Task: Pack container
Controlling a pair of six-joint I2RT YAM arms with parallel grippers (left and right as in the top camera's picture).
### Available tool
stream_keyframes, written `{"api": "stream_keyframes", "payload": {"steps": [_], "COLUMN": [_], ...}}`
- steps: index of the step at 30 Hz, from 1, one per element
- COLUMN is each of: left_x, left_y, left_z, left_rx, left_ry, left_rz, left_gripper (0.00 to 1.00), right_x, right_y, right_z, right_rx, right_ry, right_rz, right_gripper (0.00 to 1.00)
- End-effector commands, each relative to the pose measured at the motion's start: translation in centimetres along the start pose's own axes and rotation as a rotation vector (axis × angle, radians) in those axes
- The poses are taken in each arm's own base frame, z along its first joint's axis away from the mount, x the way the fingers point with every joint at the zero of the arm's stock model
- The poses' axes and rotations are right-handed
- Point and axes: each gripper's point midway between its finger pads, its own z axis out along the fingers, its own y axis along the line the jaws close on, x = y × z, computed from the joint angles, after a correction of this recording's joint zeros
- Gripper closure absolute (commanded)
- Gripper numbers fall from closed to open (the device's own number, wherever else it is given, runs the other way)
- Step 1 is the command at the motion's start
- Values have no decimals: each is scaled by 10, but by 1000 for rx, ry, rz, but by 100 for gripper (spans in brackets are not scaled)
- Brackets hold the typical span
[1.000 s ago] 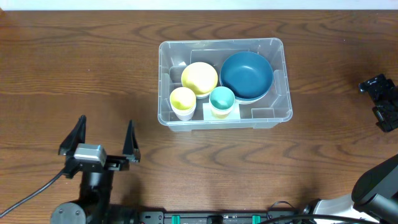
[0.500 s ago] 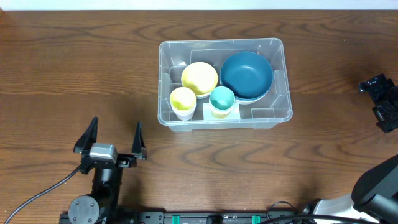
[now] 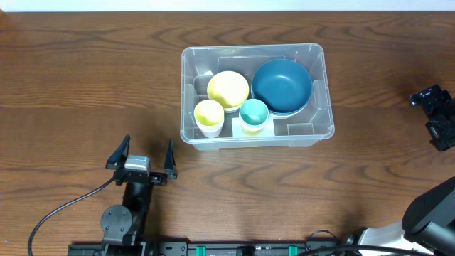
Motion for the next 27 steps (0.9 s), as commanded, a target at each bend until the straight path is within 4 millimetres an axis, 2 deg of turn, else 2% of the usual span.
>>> {"api": "stream_keyframes", "payload": {"steps": [1,12,27], "left_x": [-1,57,58], "left_y": [1,1,3], "left_z": [0,-7,-7], "left_rx": [-7,4,-7], "left_ry": [-8,233,235], "left_rz": [67,93,93], "left_gripper": [2,2,2], "right_x": [-3,-3,-3], "right_y": [-2,-2,-2], "right_z": [0,0,0], "right_rx": [4,4,4], "right_ry": [-3,-3,-3], "right_rz": [21,21,21], "right_gripper": [1,1,1]}}
